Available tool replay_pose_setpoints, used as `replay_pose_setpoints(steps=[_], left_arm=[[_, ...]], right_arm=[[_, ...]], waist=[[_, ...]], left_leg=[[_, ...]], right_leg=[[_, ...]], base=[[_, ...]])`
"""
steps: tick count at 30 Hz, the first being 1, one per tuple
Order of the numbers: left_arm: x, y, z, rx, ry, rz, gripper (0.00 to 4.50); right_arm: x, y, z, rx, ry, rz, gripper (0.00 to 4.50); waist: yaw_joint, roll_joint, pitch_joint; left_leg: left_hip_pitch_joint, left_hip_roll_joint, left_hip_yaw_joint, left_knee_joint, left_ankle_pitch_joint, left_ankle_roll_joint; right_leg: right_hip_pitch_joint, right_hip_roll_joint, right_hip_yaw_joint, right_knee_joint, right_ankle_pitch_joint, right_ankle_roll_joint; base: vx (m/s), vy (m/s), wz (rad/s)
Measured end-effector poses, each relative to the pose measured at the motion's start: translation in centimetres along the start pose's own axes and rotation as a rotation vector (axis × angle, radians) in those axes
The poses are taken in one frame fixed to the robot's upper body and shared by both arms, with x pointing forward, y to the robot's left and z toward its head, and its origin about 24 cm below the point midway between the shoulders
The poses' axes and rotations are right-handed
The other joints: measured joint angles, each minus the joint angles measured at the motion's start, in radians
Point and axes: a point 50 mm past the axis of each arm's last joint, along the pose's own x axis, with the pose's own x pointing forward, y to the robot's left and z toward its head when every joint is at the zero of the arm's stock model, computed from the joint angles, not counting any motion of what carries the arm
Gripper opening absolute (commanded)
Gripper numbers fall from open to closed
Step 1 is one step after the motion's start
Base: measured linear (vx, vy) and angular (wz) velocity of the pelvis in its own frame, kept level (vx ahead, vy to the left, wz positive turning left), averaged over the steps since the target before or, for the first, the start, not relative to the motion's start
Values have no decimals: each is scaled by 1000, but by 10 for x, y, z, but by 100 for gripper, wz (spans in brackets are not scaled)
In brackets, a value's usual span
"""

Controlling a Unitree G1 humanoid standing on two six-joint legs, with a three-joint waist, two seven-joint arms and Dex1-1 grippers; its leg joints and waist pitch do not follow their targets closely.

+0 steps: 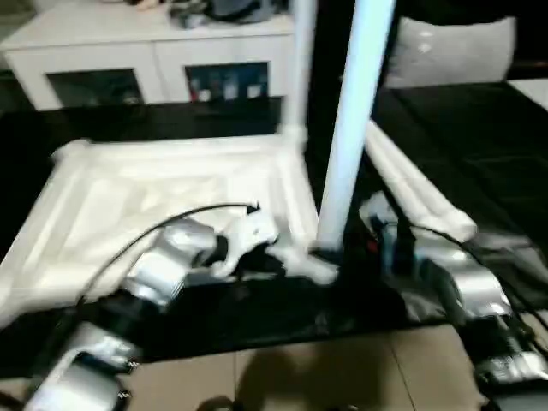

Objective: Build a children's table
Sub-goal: Rotate leg to tighten

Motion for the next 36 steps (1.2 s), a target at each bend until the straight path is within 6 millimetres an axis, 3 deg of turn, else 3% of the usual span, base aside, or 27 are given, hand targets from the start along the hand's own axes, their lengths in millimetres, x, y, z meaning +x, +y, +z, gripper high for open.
replay_pose_setpoints(steps=[5,8,15,22,26,32,36], left_arm=[[19,-4,14,-90,-19,144,0],[20,-4,16,-83,-18,166,0],[11,0,15,10,-15,124,0],[-1,3,4,137,-18,-18,0],[-7,3,-1,189,-12,-102,0],[-12,2,-4,259,5,-216,0],[-19,1,-8,292,17,-293,0]], right_arm=[[19,-8,11,68,-30,-209,260],[22,-9,12,66,-57,-230,330],[4,-7,6,14,-104,-97,385],[-24,-12,7,-75,-77,69,440],[-34,-12,15,-174,-73,124,440],[-43,-4,10,-272,-10,274,440],[-46,5,7,-284,45,405,405]], waist=[[-20,-1,1],[-16,-1,0],[21,0,0],[45,1,0],[57,1,0],[71,1,0],[75,1,0]], left_leg=[[-2,0,0,-1,0,0],[-3,0,-1,-3,0,0],[-8,0,-1,-7,0,1],[-8,0,-1,-7,-1,-1],[-7,0,-1,-6,-1,-1],[-5,0,-1,-4,-1,-1],[-5,1,-1,-4,-1,-1]], right_leg=[[-2,0,-1,0,0,0],[-2,0,-2,1,1,0],[-6,0,-2,1,2,-2],[-6,0,-2,1,3,-3],[-5,0,-2,1,2,-2],[-3,0,-1,2,2,-1],[-3,0,-1,2,2,-2]], base=[[0,0,0],[0,0,0],[0,0,0],[0,0,0],[0,0,0],[0,0,0],[0,0,0]])
